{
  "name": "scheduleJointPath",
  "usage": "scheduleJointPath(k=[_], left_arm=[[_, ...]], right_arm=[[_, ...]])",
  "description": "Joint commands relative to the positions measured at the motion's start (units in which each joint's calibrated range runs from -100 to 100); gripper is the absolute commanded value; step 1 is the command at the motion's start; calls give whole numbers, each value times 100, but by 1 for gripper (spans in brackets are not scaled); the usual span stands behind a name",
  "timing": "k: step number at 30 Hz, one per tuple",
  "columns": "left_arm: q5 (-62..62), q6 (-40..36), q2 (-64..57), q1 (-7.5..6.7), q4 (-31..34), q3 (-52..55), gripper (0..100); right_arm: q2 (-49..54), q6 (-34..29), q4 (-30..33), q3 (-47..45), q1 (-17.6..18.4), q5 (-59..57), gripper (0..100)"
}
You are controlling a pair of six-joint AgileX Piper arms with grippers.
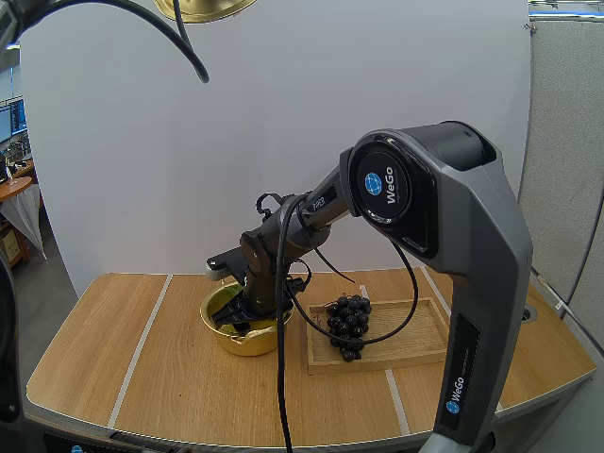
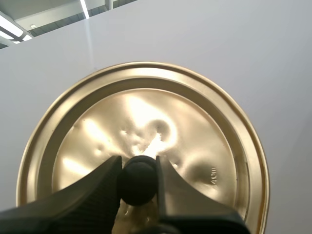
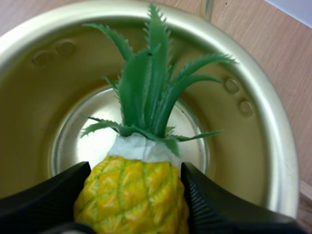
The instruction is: Open the pot, put the pineapple inside, and close it
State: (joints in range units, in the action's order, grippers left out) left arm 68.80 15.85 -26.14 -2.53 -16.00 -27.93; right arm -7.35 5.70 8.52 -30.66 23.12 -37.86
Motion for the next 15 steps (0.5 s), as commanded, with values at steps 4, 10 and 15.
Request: scheduleJointPath(k=[4, 10, 15], left_arm=[[-188, -44, 1, -9, 56, -41, 0], [-188, -44, 1, -9, 56, -41, 0], [-188, -44, 1, -9, 56, -41, 0]], right_arm=[[127, 30, -4, 74, 2, 42, 100], [260, 20, 15, 85, 2, 40, 100], [778, 20, 14, 85, 2, -311, 100]])
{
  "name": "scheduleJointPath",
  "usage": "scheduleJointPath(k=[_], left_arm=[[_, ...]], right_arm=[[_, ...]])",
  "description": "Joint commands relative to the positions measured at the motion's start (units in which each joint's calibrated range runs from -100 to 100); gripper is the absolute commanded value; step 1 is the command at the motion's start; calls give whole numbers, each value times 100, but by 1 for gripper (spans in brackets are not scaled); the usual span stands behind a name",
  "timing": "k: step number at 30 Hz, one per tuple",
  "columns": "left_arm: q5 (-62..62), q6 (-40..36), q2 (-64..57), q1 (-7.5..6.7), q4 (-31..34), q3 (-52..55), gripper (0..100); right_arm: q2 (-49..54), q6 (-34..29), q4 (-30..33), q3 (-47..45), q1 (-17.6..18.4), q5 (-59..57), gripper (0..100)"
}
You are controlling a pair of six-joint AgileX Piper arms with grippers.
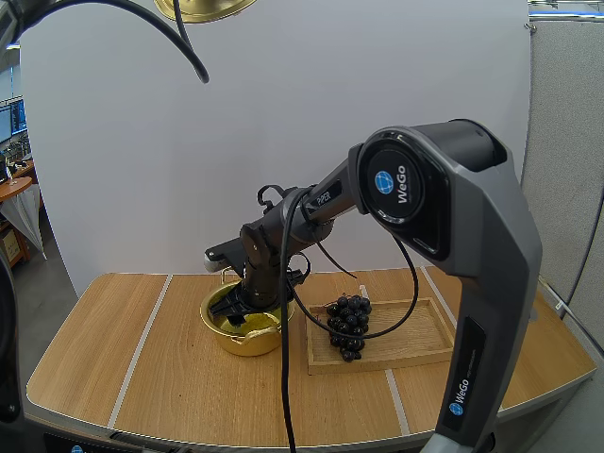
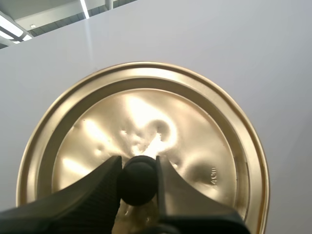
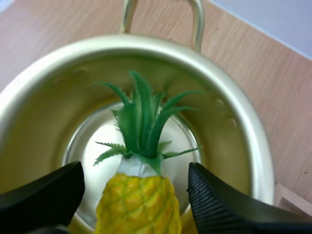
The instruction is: Open the pot, put the pineapple inside, and close it
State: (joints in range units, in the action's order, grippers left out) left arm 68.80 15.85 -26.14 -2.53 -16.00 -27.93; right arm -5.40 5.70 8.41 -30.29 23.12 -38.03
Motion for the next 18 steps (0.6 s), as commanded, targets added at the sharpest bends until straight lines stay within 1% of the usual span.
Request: scheduleJointPath(k=[1, 12, 18], left_arm=[[-188, -44, 1, -9, 56, -41, 0], [-188, -44, 1, -9, 56, -41, 0], [-188, -44, 1, -9, 56, -41, 0]], right_arm=[[753, 20, 25, 47, 2, -388, 100], [3036, 20, 25, 47, 2, -1620, 100], [4149, 20, 25, 47, 2, -2765, 100]])
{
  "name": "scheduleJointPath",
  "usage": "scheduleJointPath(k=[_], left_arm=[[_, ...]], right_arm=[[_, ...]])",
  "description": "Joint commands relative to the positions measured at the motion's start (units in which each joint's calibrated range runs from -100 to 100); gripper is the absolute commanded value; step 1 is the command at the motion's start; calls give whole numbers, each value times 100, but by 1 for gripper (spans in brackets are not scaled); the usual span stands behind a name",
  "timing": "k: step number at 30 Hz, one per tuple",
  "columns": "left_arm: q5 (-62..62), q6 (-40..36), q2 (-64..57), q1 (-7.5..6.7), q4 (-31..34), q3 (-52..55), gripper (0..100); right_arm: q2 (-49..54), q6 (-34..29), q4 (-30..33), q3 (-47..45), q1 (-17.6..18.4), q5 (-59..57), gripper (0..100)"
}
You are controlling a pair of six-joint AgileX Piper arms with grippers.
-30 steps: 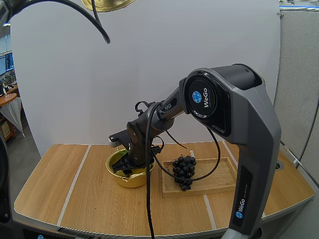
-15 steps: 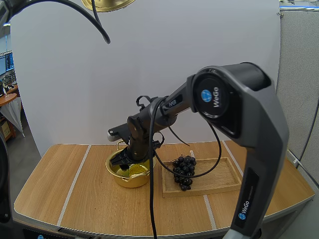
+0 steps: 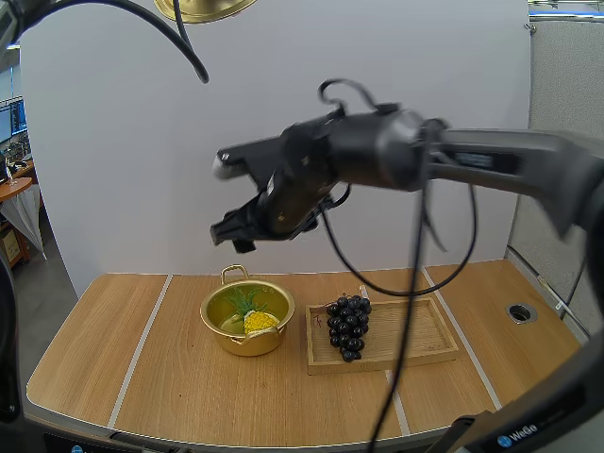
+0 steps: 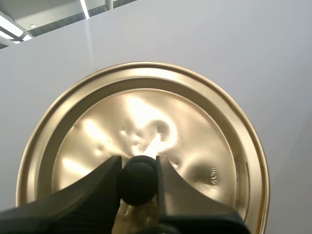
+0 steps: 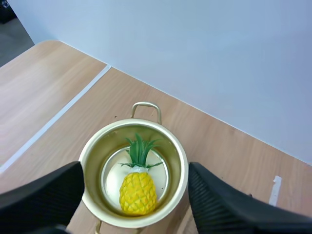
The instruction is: Open the pot, put the pineapple inside, and close it
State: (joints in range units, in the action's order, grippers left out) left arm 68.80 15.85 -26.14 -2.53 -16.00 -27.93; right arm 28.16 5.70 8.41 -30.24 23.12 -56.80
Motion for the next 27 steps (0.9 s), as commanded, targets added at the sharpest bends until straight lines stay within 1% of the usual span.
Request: scheduleJointPath(k=[1, 7, 14, 16, 20, 27], left_arm=[[-188, -44, 1, -9, 56, -41, 0], [-188, -44, 1, -9, 56, -41, 0], [-188, -44, 1, -9, 56, -41, 0], [-188, -44, 1, -9, 56, -41, 0], [-188, -44, 1, -9, 56, -41, 0], [-188, -44, 1, -9, 56, -41, 0]], right_arm=[[985, 20, 25, 43, 2, -1095, 100], [2178, 139, 25, -292, 2, -1681, 100], [3532, 139, 49, -976, 2, -2542, 100], [3883, 139, 174, -1243, 2, -2713, 100], [4455, 139, 375, -1747, 2, -3031, 100], [5163, 120, 433, -2344, 2, -3399, 100]])
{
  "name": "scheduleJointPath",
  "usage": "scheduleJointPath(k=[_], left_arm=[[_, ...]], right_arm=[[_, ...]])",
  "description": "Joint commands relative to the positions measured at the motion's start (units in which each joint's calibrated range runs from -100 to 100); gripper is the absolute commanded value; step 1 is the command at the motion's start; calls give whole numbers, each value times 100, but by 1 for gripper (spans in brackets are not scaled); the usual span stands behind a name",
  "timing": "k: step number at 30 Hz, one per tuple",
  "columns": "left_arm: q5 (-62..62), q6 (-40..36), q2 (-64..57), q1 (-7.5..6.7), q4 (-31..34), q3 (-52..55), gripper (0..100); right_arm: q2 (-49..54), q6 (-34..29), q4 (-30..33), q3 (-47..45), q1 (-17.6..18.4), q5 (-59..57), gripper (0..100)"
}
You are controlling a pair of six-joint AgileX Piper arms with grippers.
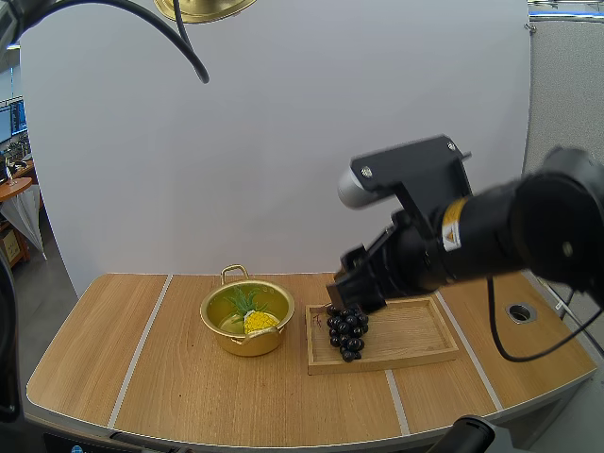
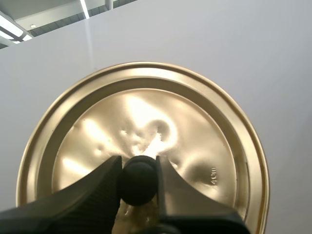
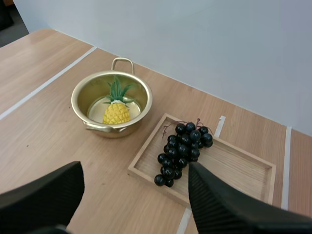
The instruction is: Open the pot, put the pineapple inside, and close it
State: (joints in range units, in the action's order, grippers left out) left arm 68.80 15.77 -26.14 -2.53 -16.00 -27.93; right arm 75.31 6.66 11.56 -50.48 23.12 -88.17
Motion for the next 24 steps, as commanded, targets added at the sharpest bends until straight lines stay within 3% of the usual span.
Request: scheduleJointPath(k=[1, 4, 6, 10, 11, 24], left_arm=[[-188, -36, 1, -9, 56, -41, 0], [-188, -36, 1, -9, 56, -41, 0], [-188, -36, 1, -9, 56, -41, 0], [-188, -36, 1, -9, 56, -41, 0], [-188, -36, 1, -9, 56, -41, 0], [-188, -36, 1, -9, 56, -41, 0]], right_arm=[[534, 23, 118, -386, 2, -284, 100], [766, 11, 106, -562, 2, -317, 97], [896, 11, 67, -694, 2, -317, 73], [1132, 11, 28, -898, 2, -317, 8], [1158, 11, 28, -898, 2, -358, 0], [1231, 11, 224, -884, 2, -358, 0]])
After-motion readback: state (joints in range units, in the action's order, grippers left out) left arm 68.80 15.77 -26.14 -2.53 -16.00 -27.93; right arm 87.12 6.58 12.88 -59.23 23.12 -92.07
